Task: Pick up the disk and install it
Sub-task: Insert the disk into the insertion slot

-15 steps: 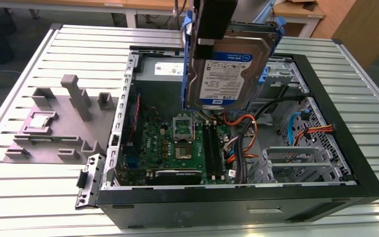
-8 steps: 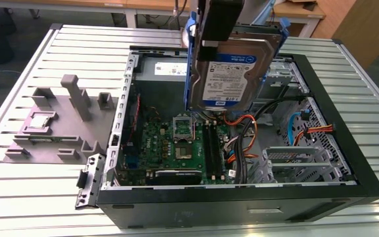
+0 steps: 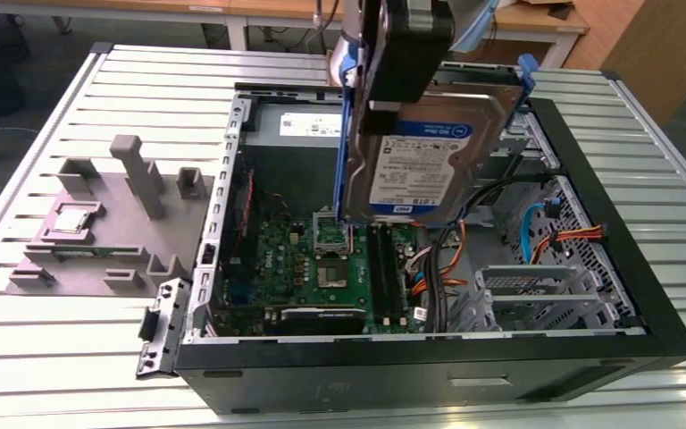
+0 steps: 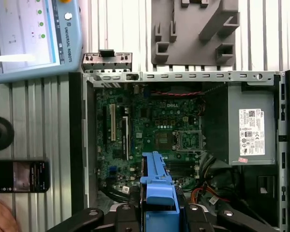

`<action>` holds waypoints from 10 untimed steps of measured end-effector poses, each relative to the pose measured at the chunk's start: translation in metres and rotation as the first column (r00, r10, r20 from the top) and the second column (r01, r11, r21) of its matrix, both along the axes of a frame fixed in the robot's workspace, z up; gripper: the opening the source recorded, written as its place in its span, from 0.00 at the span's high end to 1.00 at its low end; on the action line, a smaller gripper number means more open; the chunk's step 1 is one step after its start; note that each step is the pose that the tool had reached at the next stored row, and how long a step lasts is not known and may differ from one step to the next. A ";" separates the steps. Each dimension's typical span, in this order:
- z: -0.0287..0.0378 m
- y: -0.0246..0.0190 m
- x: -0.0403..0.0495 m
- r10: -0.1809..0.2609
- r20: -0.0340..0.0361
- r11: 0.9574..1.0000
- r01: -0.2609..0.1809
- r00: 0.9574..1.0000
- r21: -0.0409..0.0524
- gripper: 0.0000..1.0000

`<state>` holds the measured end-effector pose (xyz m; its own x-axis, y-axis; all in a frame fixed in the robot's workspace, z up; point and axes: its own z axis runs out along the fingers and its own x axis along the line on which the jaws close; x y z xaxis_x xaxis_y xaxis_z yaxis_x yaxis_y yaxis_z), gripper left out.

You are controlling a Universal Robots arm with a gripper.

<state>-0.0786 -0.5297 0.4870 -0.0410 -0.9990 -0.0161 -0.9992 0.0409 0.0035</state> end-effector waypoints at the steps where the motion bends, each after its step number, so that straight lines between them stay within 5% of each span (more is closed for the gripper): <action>1: -0.0002 -0.0024 0.0002 0.000 0.000 1.000 0.000 1.000 0.000 0.63; 4: -0.0007 -0.0076 0.0029 0.000 0.000 1.000 0.000 1.000 0.000 0.63; 10: -0.0017 -0.0107 0.0185 0.000 0.000 1.000 0.000 1.000 0.000 0.63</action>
